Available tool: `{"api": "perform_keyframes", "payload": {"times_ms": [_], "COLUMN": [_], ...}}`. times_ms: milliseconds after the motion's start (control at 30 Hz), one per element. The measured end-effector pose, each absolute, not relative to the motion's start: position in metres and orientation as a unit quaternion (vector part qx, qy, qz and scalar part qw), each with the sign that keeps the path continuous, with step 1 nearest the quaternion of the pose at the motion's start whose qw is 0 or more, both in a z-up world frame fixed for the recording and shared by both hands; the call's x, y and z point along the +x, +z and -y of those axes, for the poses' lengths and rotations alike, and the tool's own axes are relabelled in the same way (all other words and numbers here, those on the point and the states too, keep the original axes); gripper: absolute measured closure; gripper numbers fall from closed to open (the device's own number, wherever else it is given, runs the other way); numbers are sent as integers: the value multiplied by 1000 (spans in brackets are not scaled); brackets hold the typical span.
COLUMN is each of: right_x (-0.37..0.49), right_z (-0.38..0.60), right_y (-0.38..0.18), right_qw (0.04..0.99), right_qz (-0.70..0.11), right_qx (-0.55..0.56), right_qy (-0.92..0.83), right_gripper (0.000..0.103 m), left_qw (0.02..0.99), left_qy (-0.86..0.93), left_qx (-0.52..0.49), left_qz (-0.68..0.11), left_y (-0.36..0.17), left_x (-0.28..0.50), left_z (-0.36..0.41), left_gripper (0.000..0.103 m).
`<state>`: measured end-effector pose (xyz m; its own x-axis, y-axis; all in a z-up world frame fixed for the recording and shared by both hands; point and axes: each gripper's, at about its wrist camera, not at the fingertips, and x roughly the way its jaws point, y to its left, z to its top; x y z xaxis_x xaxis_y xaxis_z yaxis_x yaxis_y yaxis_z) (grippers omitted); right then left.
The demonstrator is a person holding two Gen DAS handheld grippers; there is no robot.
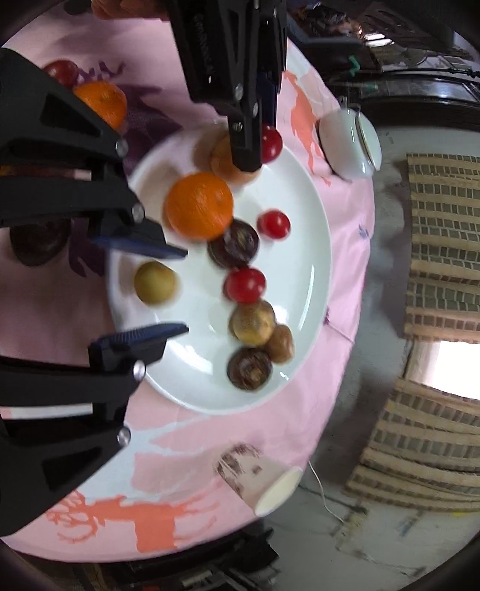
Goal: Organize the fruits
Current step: 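Carry the tomato and green fruit onto the white plate and open both tools, then withdraw both tools and grasp a dark red plum with the left tool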
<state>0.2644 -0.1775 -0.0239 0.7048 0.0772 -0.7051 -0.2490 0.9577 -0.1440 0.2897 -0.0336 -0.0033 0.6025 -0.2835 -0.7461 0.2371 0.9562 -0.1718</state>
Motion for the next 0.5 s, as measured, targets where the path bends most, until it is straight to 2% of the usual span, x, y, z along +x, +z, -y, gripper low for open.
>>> {"api": "perform_keyframes", "payload": {"times_ms": [33,67,367,500], "right_x": [260,258,224,192], "right_z": [177,177,197,217], "right_y": [-20,-17,8,16], "right_qw": [924,927,928,929], "right_qz": [-352,-345,-351,-353], "right_qx": [-120,-115,-69,-34], "right_qy": [85,92,104,105], "right_gripper": [53,53,53,52], "left_qw": [896,902,913,917], "left_qy": [-140,-132,-130,-130], "left_qx": [-36,-42,-37,-38], "left_qz": [-419,-408,-384,-376], "left_y": [-2,1,24,36], "left_x": [289,287,249,222], "left_z": [32,31,26,19], "left_gripper": [42,33,32,29]}}
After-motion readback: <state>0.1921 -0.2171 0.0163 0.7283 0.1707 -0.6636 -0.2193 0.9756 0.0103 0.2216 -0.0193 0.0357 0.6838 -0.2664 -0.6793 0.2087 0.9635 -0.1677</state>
